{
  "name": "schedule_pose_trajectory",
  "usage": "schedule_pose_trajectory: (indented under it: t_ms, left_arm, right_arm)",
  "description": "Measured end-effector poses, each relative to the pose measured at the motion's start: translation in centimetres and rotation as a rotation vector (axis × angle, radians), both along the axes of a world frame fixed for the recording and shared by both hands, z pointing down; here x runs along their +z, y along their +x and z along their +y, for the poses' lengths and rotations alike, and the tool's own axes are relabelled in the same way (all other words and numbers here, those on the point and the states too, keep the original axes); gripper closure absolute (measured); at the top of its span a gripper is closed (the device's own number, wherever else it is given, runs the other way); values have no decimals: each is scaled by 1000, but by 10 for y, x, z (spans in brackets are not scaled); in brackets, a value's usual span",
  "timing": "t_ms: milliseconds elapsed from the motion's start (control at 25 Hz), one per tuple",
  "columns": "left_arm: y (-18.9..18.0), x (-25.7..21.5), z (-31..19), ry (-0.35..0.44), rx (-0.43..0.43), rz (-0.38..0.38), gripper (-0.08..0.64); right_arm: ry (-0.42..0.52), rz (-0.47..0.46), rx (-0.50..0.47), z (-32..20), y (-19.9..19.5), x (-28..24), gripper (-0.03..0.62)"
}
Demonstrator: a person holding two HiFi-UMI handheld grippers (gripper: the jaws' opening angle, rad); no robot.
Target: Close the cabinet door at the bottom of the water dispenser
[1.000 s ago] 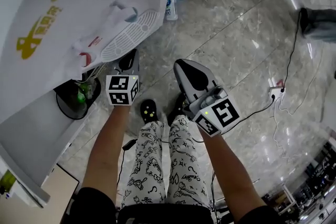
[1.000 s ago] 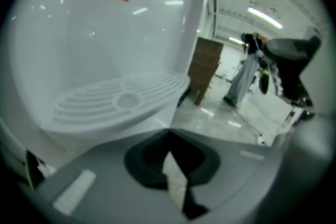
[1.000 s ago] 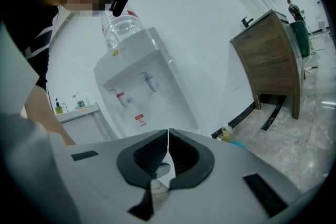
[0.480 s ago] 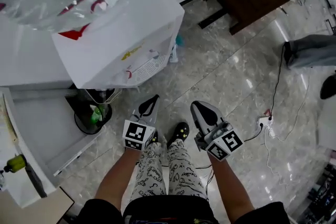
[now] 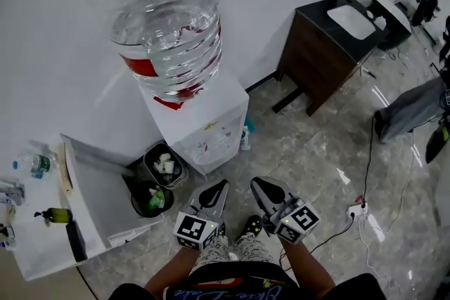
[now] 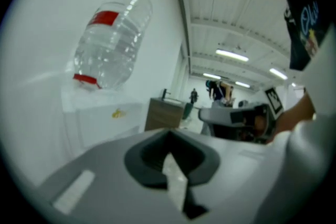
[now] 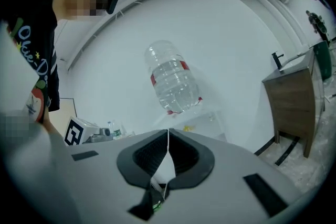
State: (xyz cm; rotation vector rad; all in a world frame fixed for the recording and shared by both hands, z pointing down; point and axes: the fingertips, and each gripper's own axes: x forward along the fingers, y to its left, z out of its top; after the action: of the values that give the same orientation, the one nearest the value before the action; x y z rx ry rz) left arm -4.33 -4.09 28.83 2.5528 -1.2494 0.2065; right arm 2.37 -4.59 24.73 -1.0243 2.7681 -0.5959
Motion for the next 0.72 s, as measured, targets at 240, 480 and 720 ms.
schedule_pose_trajectory:
  t_ms: [240,480,720]
  left_arm:
    - [-5,-59,13,73,-12,8,561]
    - [-14,-84,13,114,-103,9,561]
    - [-17,-102,11,153,-117,3,561]
  right_arm:
    - [51,-9,-62,20,0,-44,575]
    - [72,-28,-72,28,18,-67,575]
    - [114,12,-81,33,23,-75,577]
